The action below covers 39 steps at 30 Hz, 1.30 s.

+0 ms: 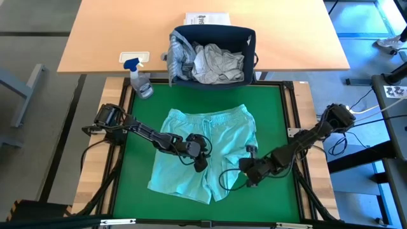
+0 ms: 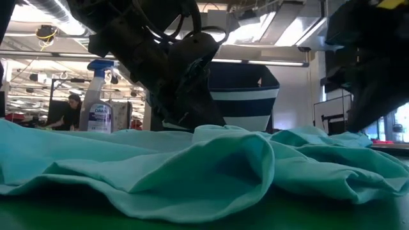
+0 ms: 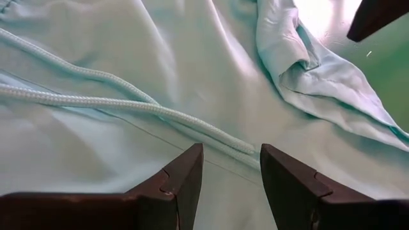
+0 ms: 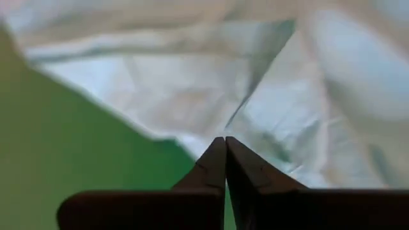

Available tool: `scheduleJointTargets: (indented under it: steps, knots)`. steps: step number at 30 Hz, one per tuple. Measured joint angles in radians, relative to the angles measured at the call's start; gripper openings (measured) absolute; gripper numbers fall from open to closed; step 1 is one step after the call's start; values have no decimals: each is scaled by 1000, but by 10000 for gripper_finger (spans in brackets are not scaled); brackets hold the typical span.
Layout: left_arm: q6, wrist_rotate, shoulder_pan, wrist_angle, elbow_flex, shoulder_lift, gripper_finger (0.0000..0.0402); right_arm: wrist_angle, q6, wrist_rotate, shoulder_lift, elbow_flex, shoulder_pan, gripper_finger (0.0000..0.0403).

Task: Fold laundry
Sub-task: Fold the blue short

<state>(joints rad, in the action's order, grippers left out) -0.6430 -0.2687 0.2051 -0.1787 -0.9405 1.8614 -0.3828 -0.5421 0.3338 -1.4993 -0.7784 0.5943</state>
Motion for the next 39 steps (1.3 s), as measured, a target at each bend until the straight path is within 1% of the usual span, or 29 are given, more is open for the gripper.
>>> scheduleJointTargets:
  steps: [3,7,11,13,15,17,19,21,25,26,27,29,32,35,37,39]
  knots:
    - [0,0,-2,6,0,0,151,25,0,70,-10,0,-19,53]
    - [1,0,-1,11,0,0,151,56,15,92,-36,2,-51,123]
    - [1,1,-1,14,0,0,151,78,30,52,-82,3,-85,184]
    - [1,8,-1,17,0,0,151,76,34,27,-110,3,-101,203]
    - [1,34,-1,23,0,-1,151,70,35,14,-136,3,-107,210]
    - [1,54,0,30,0,-1,151,77,35,14,-147,3,-111,202]
    - [1,61,1,34,0,-1,151,79,38,14,-149,3,-110,174]
    - [10,62,2,34,0,-1,151,65,43,6,-147,-4,-110,130]
    - [25,62,1,35,0,-1,151,-38,46,-5,-111,-53,-110,28]
    - [25,62,1,35,0,-1,151,-58,53,-5,-99,-67,-110,15]
    - [26,64,1,35,0,-1,151,-84,56,-11,-85,-80,-110,12]
    - [26,69,1,36,0,-1,151,-151,52,-55,-57,-107,-110,21]
    - [27,70,1,36,0,-1,151,-264,17,-227,-5,-160,-110,23]
    - [27,79,1,36,0,-1,151,-379,-30,-370,38,-202,-76,8]
    - [27,81,1,36,0,-1,151,-407,-34,-437,59,-211,-39,6]
    - [27,81,1,36,0,-1,151,-418,-73,-493,70,-211,9,12]
